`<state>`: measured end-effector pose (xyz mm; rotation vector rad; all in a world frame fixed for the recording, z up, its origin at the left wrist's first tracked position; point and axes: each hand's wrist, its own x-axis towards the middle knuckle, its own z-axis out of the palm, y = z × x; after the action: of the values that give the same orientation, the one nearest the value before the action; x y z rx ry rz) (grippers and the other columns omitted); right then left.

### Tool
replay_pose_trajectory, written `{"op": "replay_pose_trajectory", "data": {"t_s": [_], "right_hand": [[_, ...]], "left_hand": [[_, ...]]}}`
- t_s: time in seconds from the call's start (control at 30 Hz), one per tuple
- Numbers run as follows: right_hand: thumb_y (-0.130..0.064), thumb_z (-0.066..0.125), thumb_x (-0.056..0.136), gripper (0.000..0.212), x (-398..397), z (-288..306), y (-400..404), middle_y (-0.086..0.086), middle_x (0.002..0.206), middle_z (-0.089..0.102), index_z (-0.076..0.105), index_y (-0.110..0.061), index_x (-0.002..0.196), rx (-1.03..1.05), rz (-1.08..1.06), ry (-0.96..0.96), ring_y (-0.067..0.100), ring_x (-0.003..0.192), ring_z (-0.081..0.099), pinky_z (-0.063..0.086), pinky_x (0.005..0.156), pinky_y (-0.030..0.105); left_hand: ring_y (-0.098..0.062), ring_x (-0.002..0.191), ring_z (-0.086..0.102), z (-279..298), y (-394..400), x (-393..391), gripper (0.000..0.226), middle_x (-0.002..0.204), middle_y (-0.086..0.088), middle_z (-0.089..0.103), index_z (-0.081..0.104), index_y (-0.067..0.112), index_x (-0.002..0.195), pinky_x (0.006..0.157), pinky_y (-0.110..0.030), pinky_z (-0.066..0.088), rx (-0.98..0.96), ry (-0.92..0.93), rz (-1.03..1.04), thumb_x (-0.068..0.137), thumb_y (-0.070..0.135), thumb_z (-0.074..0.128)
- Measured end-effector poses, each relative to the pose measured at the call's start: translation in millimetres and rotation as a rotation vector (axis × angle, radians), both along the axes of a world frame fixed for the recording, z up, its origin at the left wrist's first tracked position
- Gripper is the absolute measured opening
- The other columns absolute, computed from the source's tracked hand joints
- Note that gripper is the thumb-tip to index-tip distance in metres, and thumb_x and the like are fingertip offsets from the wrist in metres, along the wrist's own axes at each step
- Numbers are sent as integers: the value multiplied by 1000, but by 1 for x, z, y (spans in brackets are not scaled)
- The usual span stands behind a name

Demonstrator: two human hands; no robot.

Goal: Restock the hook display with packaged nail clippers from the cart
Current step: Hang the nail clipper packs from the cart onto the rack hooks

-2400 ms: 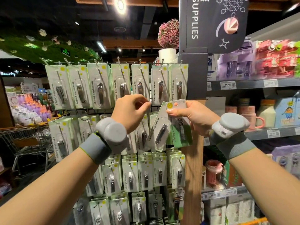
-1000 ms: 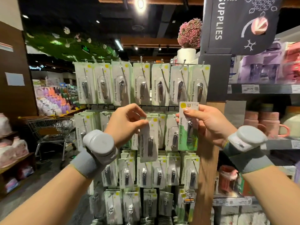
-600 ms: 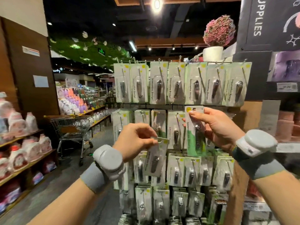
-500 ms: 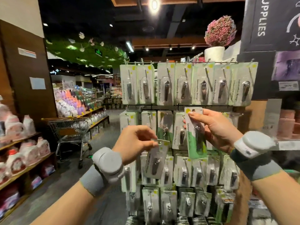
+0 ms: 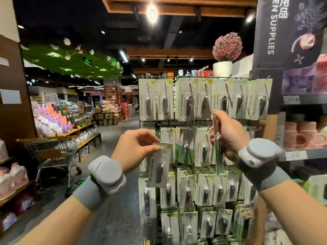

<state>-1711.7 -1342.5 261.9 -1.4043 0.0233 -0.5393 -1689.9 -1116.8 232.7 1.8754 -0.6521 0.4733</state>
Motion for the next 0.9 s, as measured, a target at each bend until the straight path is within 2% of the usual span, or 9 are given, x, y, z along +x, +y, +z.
{"op": "replay_pose_trajectory", "data": {"t_s": [0.07, 0.13, 0.2, 0.33, 0.47, 0.57, 0.67, 0.77, 0.9], "right_hand": [[-26, 50, 89, 33, 2, 6, 3, 2, 51, 46, 49, -15, 58, -29, -4, -22, 17, 45, 42, 37, 47, 28], [-24, 51, 86, 32, 3, 13, 7, 2, 51, 49, 50, -16, 55, -110, -34, -38, 19, 50, 42, 34, 56, 32], [-22, 52, 84, 31, 5, 20, 12, 3, 53, 48, 50, -15, 55, -190, -30, -56, 18, 51, 40, 32, 58, 32], [-14, 51, 88, 22, 6, 34, 23, -3, 49, 41, 49, -10, 66, -284, 46, -182, 9, 40, 35, 31, 50, 23], [-14, 51, 90, 19, 9, 47, 34, 4, 74, 57, 65, -5, 82, -332, 93, -208, 8, 45, 41, 34, 47, 20], [-15, 48, 92, 22, 14, 59, 37, 2, 65, 55, 69, -11, 91, -334, 111, -237, 12, 49, 45, 38, 48, 22], [-11, 42, 93, 26, 14, 74, 37, 4, 61, 55, 67, -8, 99, -309, 121, -249, 6, 40, 49, 36, 39, 15], [-12, 38, 95, 29, 15, 86, 38, 12, 66, 61, 65, -11, 106, -394, 136, -251, -1, 30, 41, 32, 38, 15], [-18, 38, 96, 30, 20, 94, 43, 10, 72, 71, 63, -19, 113, -479, 136, -237, 0, 30, 34, 33, 42, 19]], "left_hand": [[-25, 69, 66, 5, -1, 2, 11, 76, -17, 71, 70, 5, 79, 64, -27, 56, -7, -11, 9, 74, -3, 74], [-23, 68, 67, 13, -1, 2, 11, 74, -13, 72, 70, 7, 79, 65, -27, 56, -13, -34, 18, 74, -1, 75], [-19, 66, 66, 21, -1, 1, 12, 73, -10, 72, 71, 9, 79, 63, -24, 56, -37, -60, 24, 73, 0, 76], [-13, 62, 64, 44, 0, 0, 15, 72, -7, 71, 71, 11, 79, 60, -20, 54, -79, -143, 64, 73, -2, 75], [-16, 73, 67, 71, 3, 7, 15, 79, -3, 72, 71, 14, 84, 68, -24, 56, -68, -251, 144, 74, 2, 75], [-16, 73, 65, 89, 2, 15, 16, 79, -1, 71, 71, 15, 85, 72, -27, 55, -75, -328, 220, 74, 5, 76], [-11, 73, 65, 103, -4, 19, 14, 77, 3, 69, 71, 18, 85, 75, -30, 56, -36, -375, 277, 76, 8, 75], [-13, 75, 67, 114, -11, 22, 15, 78, 3, 70, 71, 19, 85, 77, -34, 57, -15, -402, 298, 79, 6, 72], [-15, 76, 67, 125, -25, 23, 14, 80, 0, 70, 73, 15, 87, 78, -37, 57, 42, -445, 327, 80, 3, 69]]}}
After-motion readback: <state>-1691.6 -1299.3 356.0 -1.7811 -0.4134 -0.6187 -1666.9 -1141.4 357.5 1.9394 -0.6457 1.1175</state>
